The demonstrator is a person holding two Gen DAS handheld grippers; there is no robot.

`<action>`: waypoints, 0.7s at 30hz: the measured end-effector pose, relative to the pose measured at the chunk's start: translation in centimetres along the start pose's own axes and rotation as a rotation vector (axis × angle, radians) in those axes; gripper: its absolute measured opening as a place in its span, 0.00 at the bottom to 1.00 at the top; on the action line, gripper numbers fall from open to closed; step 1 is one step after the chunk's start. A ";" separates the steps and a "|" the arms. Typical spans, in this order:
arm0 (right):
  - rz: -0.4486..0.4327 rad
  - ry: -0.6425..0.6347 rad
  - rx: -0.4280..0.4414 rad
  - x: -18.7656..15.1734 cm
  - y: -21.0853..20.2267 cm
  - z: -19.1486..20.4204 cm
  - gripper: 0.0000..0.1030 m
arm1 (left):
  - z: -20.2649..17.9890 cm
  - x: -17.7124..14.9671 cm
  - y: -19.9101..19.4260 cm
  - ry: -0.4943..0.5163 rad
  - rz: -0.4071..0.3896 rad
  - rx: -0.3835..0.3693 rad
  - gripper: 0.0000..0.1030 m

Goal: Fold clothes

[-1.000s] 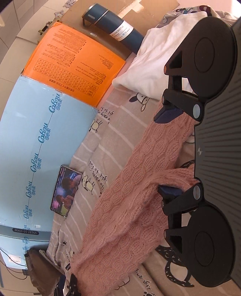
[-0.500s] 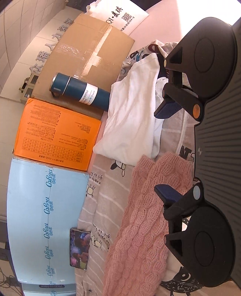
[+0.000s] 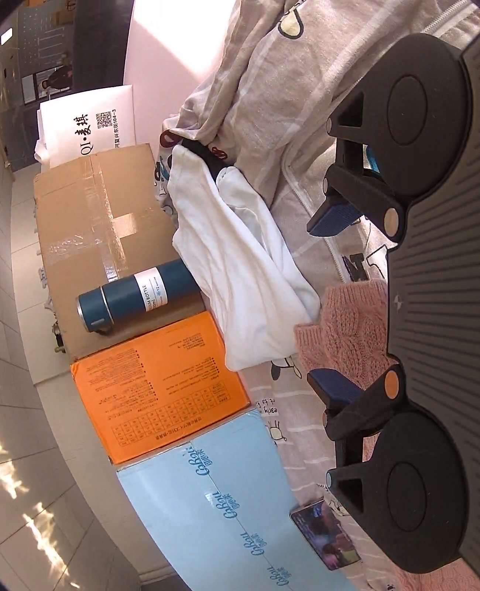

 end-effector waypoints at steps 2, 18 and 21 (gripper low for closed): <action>0.007 0.018 -0.008 -0.3 0.4 -0.2 0.75 | 0.5 0.2 0.4 0.017 0.004 0.035 1.00; 0.006 0.164 0.053 -0.8 0.6 -2.2 0.75 | 2.5 3.1 1.7 -0.074 -0.134 -0.160 1.00; 0.064 0.105 0.081 -1.3 1.1 -1.1 0.73 | 0.9 2.5 2.1 -0.052 -0.103 -0.286 1.00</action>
Point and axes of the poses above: each gripper's, at about its wrist camera, not at the fingertips, and y roughly the way its jaws point, z to its left, x to its top, the point moved 4 cm from there along y, roughly the way its jaws point, and after that the axes turned 2 degrees about y, right-handed, at the moved point
